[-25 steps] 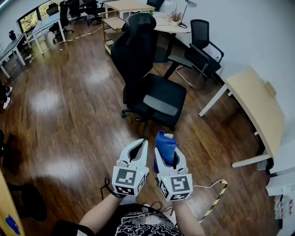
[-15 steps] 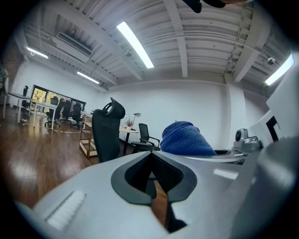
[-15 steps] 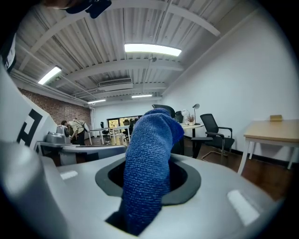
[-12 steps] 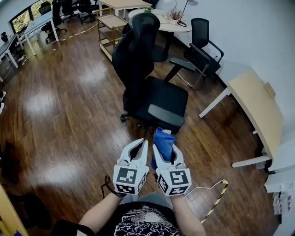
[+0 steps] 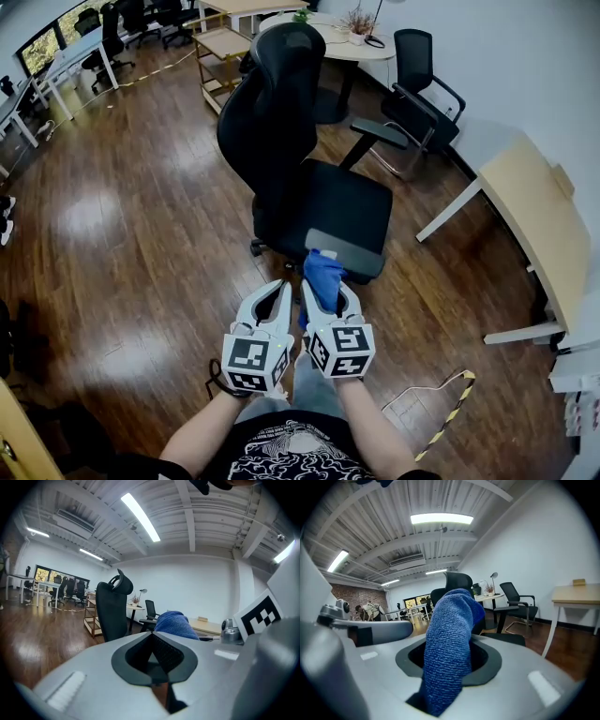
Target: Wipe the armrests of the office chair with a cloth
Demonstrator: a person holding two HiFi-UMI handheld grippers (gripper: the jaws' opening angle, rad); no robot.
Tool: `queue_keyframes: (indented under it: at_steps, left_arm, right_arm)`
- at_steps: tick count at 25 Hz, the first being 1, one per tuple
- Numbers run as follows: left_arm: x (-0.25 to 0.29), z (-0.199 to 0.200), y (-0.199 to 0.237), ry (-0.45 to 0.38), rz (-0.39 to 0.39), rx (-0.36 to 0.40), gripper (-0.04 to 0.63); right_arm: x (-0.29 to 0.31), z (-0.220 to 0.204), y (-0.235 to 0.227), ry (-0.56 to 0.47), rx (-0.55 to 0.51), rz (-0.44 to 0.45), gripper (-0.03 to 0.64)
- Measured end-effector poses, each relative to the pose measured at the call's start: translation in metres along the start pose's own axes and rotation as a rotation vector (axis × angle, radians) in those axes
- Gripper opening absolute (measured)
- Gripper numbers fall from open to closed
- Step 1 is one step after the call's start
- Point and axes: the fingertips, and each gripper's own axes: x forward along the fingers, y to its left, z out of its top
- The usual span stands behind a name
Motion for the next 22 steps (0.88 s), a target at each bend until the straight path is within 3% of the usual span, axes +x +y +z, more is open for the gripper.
queue_keyframes:
  at_steps: [6,22]
  left_arm:
    - [0.047,0.005,0.015,-0.012,0.036,-0.007,0.003]
    - [0.133,-0.021,0.052,0.121,0.153,0.011,0.003]
  right_arm:
    - [0.060,-0.011,-0.032,0.061,0.079,0.014,0.141]
    - [0.174,-0.077,-0.079,0.303,0.254,0.018,0.140]
